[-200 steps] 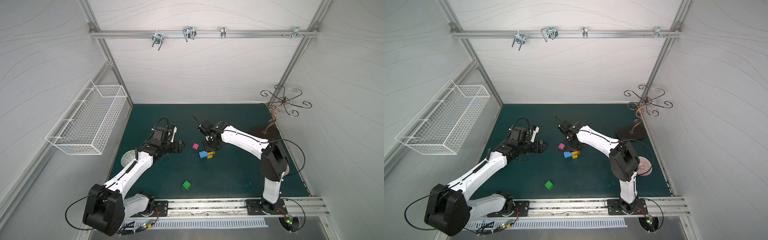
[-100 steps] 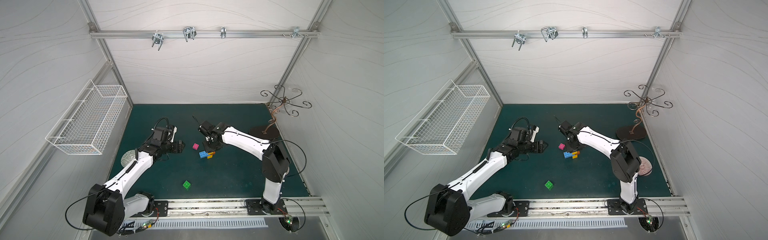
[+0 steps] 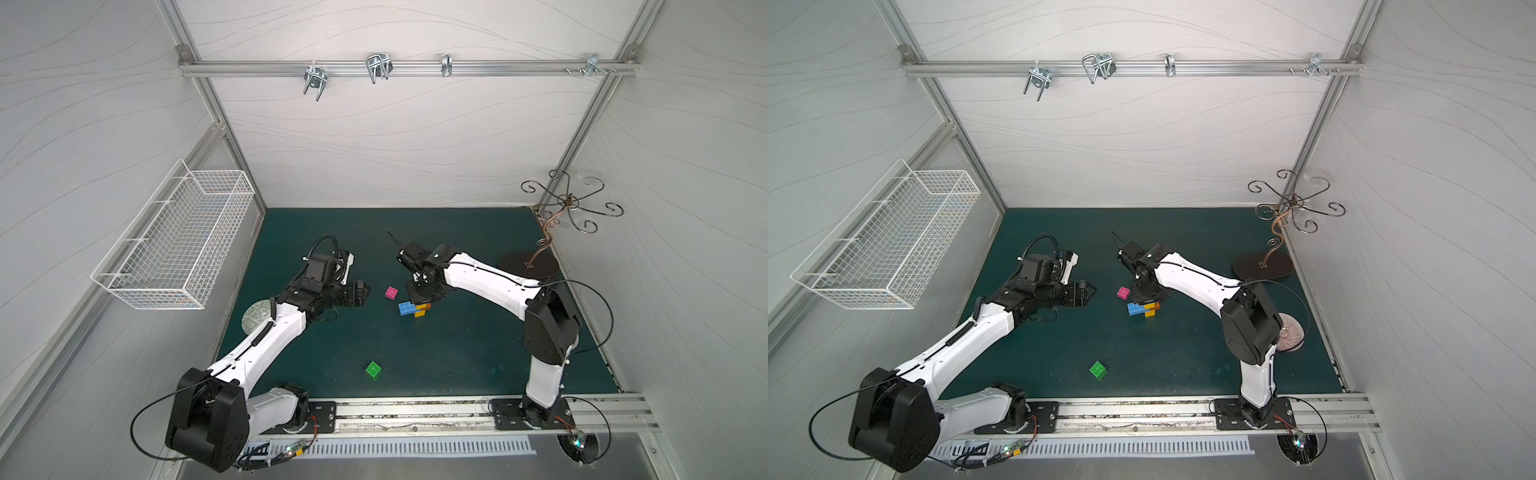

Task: Assemble the number 4 with lego
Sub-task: Assemble the lego brick with the lego brick.

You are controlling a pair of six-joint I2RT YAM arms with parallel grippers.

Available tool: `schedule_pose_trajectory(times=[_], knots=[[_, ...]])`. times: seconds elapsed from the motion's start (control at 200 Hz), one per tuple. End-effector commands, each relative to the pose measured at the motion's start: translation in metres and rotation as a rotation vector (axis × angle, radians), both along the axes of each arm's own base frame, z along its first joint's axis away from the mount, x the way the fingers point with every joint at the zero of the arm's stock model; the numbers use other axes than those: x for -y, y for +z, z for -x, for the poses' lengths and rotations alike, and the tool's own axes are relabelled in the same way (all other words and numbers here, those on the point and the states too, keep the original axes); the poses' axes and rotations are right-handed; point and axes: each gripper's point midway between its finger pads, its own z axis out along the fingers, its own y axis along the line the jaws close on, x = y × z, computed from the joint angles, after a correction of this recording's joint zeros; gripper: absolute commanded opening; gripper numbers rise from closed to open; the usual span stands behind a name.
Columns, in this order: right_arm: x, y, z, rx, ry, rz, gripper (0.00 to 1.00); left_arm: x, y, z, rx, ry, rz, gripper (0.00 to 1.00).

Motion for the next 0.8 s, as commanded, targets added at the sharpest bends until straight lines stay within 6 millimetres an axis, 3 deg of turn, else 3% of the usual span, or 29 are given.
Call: schedule_pose_trajectory(times=[0.0,0.285,0.795], knots=[[0.037,-0.051,0.049,-0.262,-0.044,0.203,0.0,-0.001,0.014,-0.01,0.049,0.016,0.008,0.78],[0.044,-0.035,0.039,-0.226,-0.066,0.189,0.1,-0.002,0.016,-0.01,0.054,0.02,0.009,0.78],[0.029,-0.014,0.021,-0.161,-0.075,0.124,0.27,-0.003,0.017,-0.01,0.059,0.027,0.004,0.78]])
